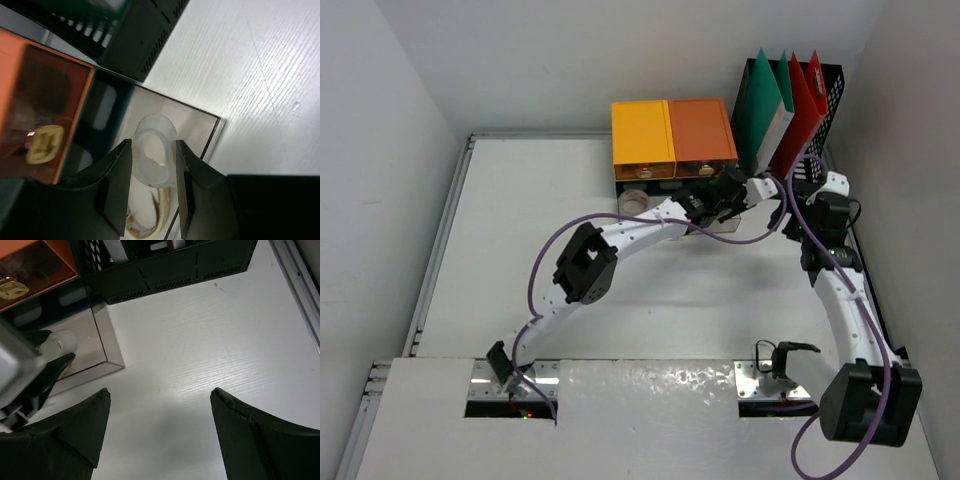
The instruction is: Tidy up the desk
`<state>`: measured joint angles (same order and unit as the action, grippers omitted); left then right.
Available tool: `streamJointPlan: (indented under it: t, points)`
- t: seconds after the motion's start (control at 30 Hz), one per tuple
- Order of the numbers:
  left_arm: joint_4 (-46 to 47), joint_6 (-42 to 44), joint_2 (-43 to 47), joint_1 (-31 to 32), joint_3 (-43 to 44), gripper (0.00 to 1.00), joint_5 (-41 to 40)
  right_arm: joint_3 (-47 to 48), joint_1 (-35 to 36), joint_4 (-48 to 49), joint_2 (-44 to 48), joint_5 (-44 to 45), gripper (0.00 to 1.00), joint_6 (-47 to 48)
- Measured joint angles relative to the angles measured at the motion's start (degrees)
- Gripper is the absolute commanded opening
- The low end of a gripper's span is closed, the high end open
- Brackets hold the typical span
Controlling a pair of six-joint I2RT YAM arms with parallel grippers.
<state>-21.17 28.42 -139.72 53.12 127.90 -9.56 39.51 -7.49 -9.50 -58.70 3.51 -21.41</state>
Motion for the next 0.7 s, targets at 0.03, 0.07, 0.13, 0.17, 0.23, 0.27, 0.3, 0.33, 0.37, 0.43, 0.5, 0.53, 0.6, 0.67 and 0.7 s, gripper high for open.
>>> streamJointPlan:
  t: [0.03, 0.07, 0.13, 0.17, 0.23, 0.27, 0.3, 0.33, 0.37, 0.43, 0.5, 0.53, 0.6, 0.67, 0.7]
  points:
    - [0.76, -0.26, -0.90, -0.11, 0.04, 0.00, 0.09, -0.22, 0.00, -0.02, 0.22, 0.13, 0.79, 0.02]
    - [1.20, -0.44, -1.75, -0.24, 0.04, 0.00, 0.13, -0.35, 0.00, -0.04, 0.37, 0.17, 0.79, 0.04]
    - [1.99, -0.57, -3.48, -0.31, 0.02, 0.00, 0.24, -0.48, 0.00, -0.13, 0.57, 0.61, 0.79, 0.20]
    - [2.23, -0.70, -4.11, -0.35, 0.02, 0.00, 0.24, -0.50, -0.07, -0.20, 0.63, 0.83, 0.79, 0.22]
    - [3.89, -0.74, -5.14, -0.44, 0.02, 0.00, -0.20, -0.50, -0.28, -0.28, 0.92, 1.09, 0.79, 0.22]
    - [4.31, -0.90, -5.22, -0.59, 0.02, 0.00, -0.17, -0.50, -0.31, -0.28, 1.11, 1.07, 0.79, 0.24]
    - [4.35, -1.05, -5.25, -0.70, 0.02, 0.00, -0.15, -0.52, -0.28, -0.22, 1.36, 1.03, 0.79, 0.22]
    - [4.37, -1.25, -5.25, -0.76, 0.02, 0.00, -0.13, -0.55, -0.26, -0.11, 1.66, 0.98, 0.79, 0.22]
    - [4.39, -1.31, -5.27, -0.79, 0.02, 0.00, -0.13, -0.61, -0.26, 0.00, 1.95, 1.01, 0.79, 0.22]
    - [4.39, -1.36, -5.27, -0.79, -0.04, 0.01, -0.13, -0.90, -0.26, 0.20, 2.23, 1.01, 0.79, 0.24]
    - [4.70, -1.31, -5.27, -0.76, -0.39, 0.02, -0.13, -1.22, -0.26, 0.31, 2.27, 0.98, 0.79, 0.24]
    - [4.92, -1.29, -5.27, -0.76, -0.61, 0.03, -0.33, -1.38, -0.26, 0.28, 2.27, 0.96, 0.79, 0.24]
    - [5.77, -1.25, -5.14, -0.83, -1.38, 0.06, -0.55, -1.46, -0.26, 0.28, 2.27, 0.76, 0.79, 0.24]
    - [6.16, -1.09, -4.87, -0.96, -1.95, 0.13, -0.68, -1.46, -0.26, 0.37, 2.27, 0.48, 0.79, 0.26]
    - [6.08, -1.01, -4.68, -1.01, -2.19, 0.16, -0.72, -1.46, -0.26, 0.37, 2.25, 0.33, 0.79, 0.26]
